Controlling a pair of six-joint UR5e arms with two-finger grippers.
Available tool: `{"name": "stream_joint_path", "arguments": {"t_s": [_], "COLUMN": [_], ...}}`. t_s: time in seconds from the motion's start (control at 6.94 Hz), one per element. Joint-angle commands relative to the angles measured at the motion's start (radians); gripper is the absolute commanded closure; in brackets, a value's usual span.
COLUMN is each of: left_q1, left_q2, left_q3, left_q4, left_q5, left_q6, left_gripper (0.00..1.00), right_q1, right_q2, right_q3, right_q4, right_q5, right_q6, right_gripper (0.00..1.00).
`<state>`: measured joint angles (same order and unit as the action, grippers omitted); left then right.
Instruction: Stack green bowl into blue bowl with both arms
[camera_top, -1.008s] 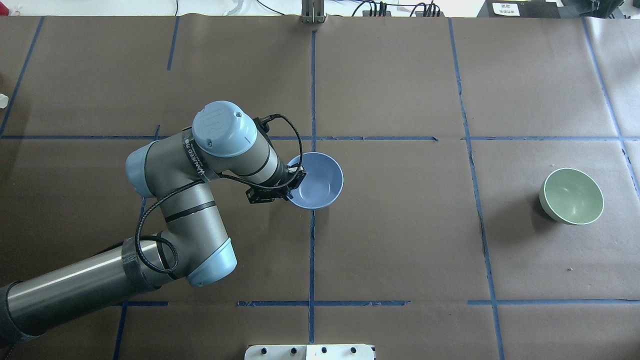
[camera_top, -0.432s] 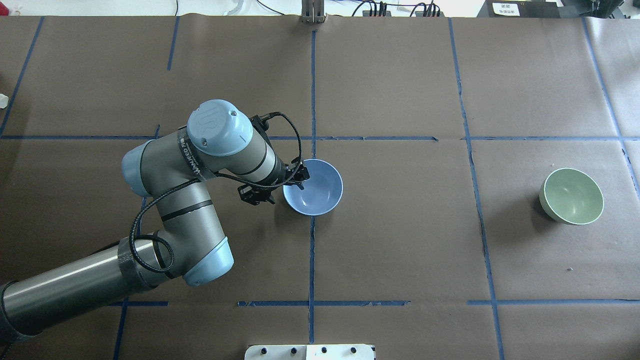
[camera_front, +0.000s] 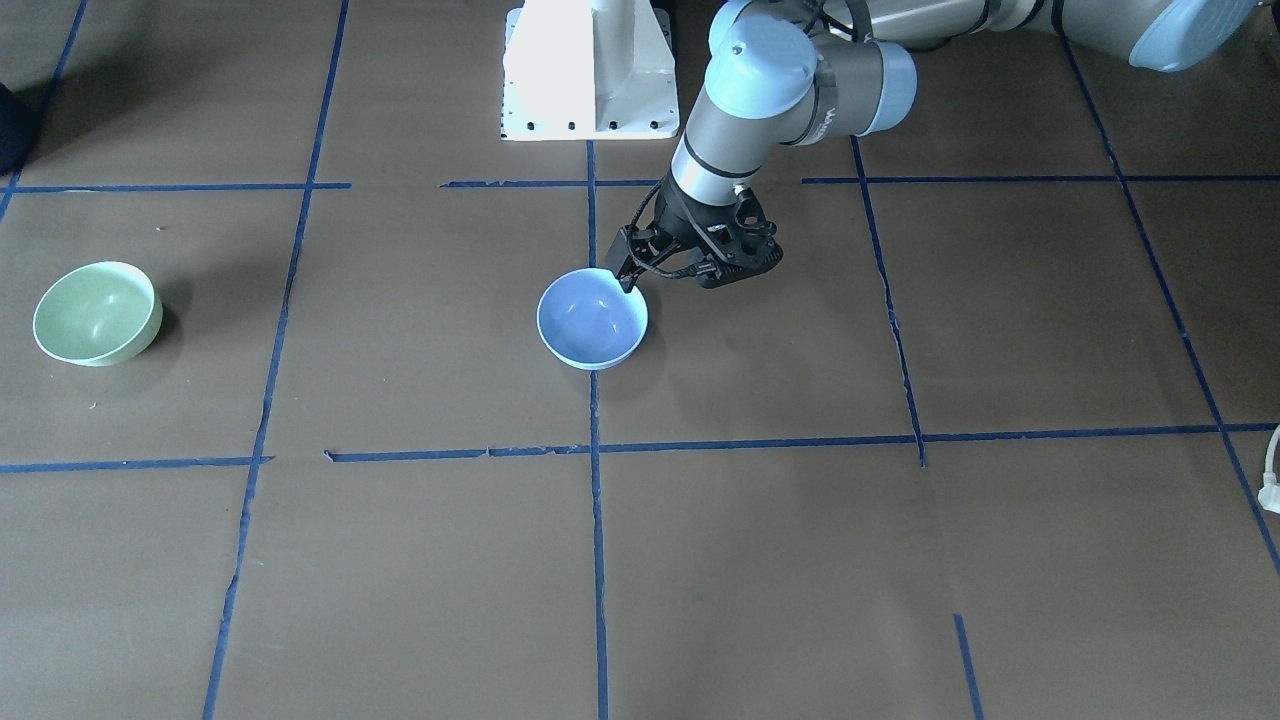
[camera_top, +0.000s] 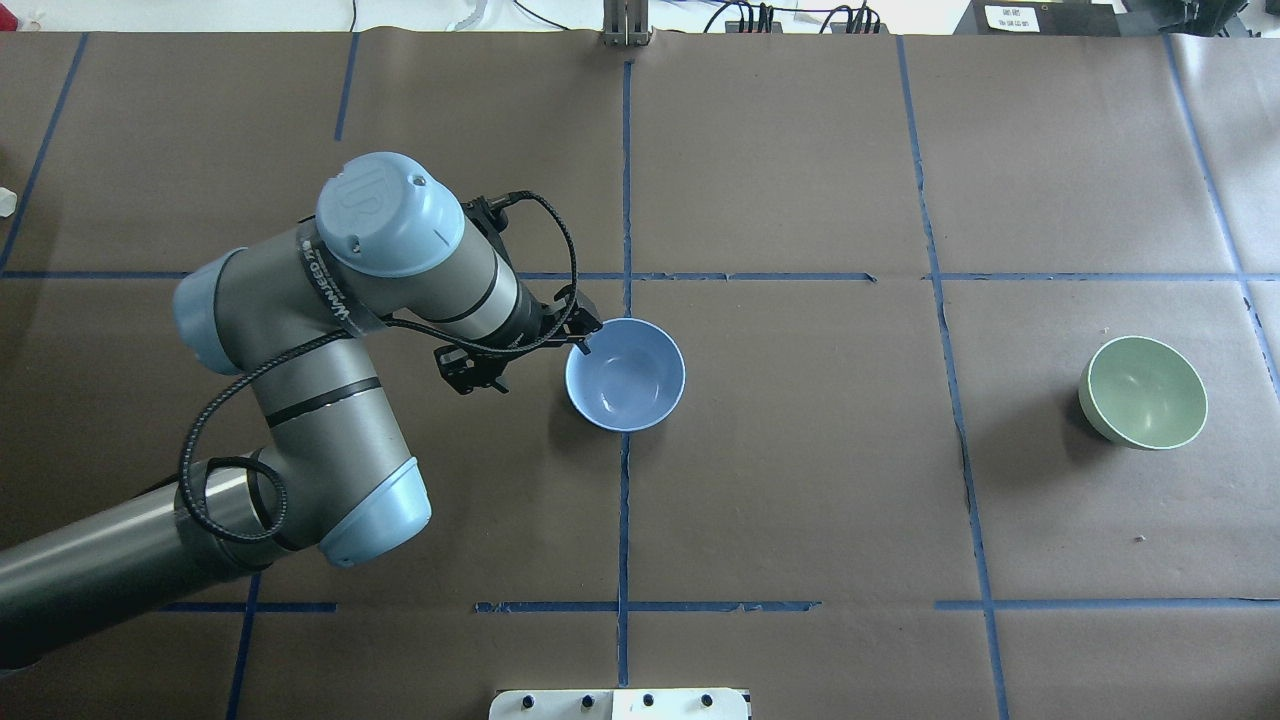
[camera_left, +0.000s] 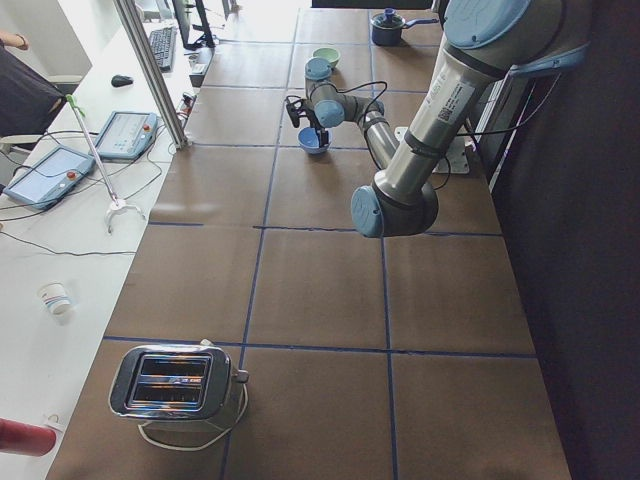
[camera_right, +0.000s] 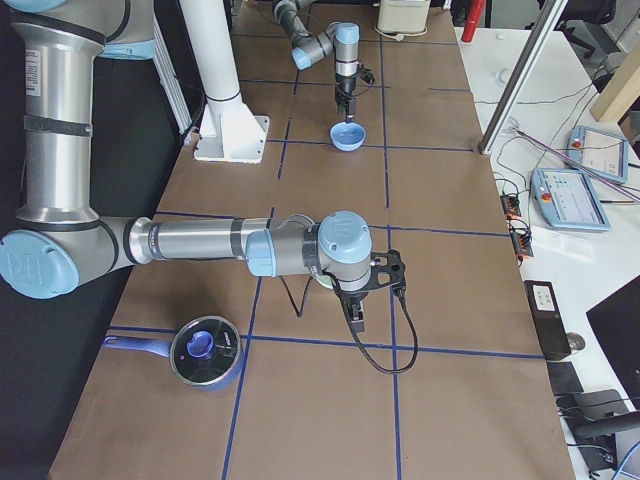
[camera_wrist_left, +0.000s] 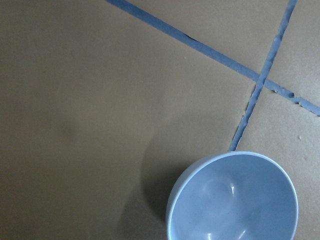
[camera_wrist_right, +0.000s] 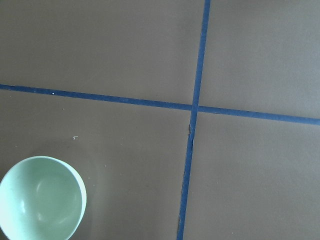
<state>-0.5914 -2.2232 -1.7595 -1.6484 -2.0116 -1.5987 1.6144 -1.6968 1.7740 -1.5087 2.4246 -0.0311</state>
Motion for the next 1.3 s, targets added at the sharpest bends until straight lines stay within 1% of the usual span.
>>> {"name": "stream_joint_path", "arguments": {"t_s": [0.0,0.14,0.29,0.43,0.58,0.72,0.86,1.01,1.15], "left_q1": [-0.053,-0.088,-0.111,-0.12,-0.12,-0.119,-0.12,-0.128,-0.13], "left_q2": [0.048,0.124,0.173,0.189,0.189,0.189,0.189,0.191,0.191], "left_q3": [-0.18,-0.258,-0.303,-0.308,-0.307,-0.308,-0.308,-0.307,-0.308], "left_q4": [0.229,0.234,0.236,0.236,0.236,0.236,0.236,0.236,0.236], "left_q5": [-0.024,-0.053,-0.059,-0.058,-0.058,-0.058,-0.058,-0.056,-0.056], "left_q6": [0.15,0.196,0.227,0.256,0.258,0.258,0.258,0.26,0.26], "left_gripper": [0.0,0.0,0.0,0.0,0.0,0.0,0.0,0.0,0.0], "right_q1": [-0.107,-0.164,-0.232,-0.302,-0.361,-0.44,-0.523,-0.562,-0.573], "right_q2": [-0.064,-0.113,-0.145,-0.148,-0.149,-0.147,-0.138,-0.132,-0.121], "right_q3": [-0.004,-0.008,-0.013,-0.03,-0.078,-0.137,-0.169,-0.183,-0.197], "right_q4": [0.188,0.393,0.517,0.603,0.702,0.819,0.884,0.894,0.894], "right_q5": [-0.004,-0.007,-0.01,-0.021,-0.068,-0.141,-0.192,-0.22,-0.22], "right_q6": [0.218,0.426,0.597,0.714,0.79,0.892,0.989,0.997,0.998], "right_gripper": [0.0,0.0,0.0,0.0,0.0,0.0,0.0,0.0,0.02]}}
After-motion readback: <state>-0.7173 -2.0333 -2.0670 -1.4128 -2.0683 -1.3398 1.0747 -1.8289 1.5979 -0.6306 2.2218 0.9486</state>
